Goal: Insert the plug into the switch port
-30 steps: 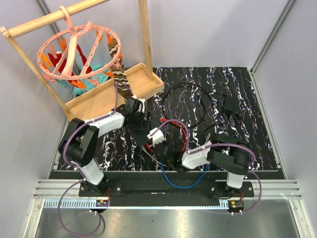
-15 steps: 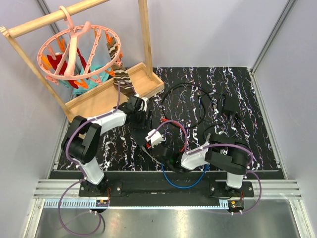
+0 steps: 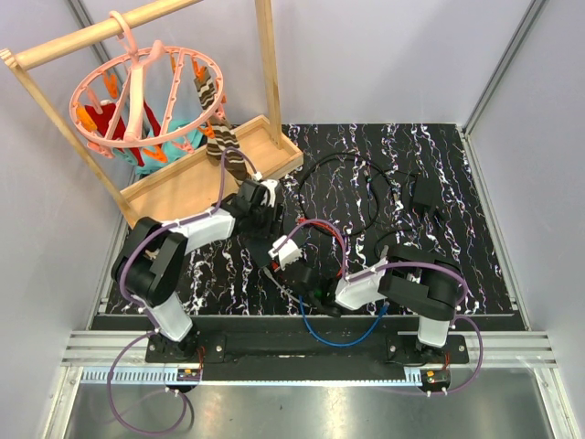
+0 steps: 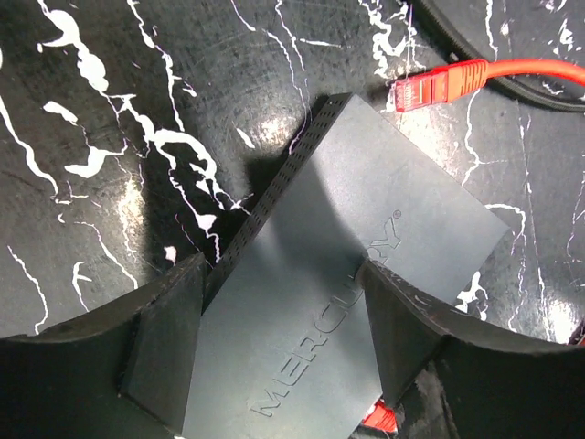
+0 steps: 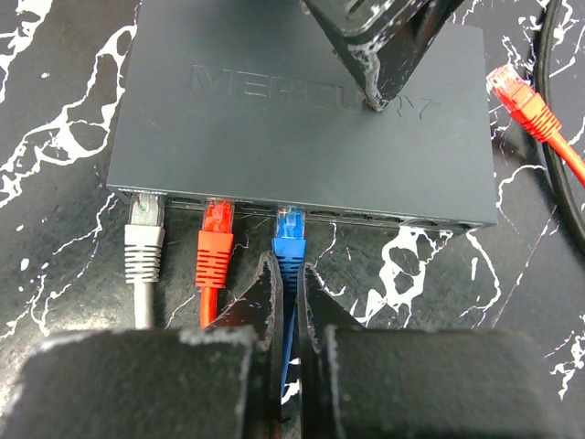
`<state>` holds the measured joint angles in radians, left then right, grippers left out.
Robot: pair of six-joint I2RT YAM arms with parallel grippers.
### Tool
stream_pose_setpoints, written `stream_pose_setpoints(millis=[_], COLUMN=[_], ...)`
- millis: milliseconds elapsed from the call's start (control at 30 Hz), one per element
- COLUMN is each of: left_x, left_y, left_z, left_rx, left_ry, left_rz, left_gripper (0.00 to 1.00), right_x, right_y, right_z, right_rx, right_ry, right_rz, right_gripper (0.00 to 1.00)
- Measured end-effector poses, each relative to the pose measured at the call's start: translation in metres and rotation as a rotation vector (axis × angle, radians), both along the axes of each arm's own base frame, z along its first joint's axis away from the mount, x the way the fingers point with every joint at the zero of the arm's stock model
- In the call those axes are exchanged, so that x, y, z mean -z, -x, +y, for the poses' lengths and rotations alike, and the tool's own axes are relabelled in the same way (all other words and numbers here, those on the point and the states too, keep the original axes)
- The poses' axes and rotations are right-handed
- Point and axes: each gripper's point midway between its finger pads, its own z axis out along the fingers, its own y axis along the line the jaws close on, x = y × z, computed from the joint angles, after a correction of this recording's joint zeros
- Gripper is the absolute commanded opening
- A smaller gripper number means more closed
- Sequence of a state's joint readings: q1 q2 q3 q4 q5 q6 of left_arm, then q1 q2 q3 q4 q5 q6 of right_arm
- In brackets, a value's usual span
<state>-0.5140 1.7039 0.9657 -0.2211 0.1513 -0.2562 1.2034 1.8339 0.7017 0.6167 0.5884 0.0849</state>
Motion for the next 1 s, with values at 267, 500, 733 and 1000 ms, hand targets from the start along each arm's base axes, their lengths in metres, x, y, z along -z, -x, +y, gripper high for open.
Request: stream_pose_setpoints(millis=[267,500,733,1000], left_x=[-0.001,-0.001,-0.003,-0.004], left_y=[0.000,-0.002,0.001,0.017], left_z=[0.001,0.007,0.013,0.018], left_rx=[-0.008,-0.057,-0.098,-0.088], left_ry=[0.028,0.033,0.017,-0.035], left_rz=[-0.064,-0.111,-0.132,-0.105], left_gripper=[0.57,0.56,0.56,0.58], right_x=[-0.001,-0.002,-0.002,-0.001], right_y=[-0.002,-0.012,-0.027,-0.042], right_z=[0.000,-0.001,-0.009,-0.022], right_rx=[-0.032,-0.039,-0.014,-0.003], right_ry=[0.039,0.040,0.043,0.069], right_rz=[-0.008,0.019,0.035,0.066], right_gripper=[0.00,0.00,0.00,0.00])
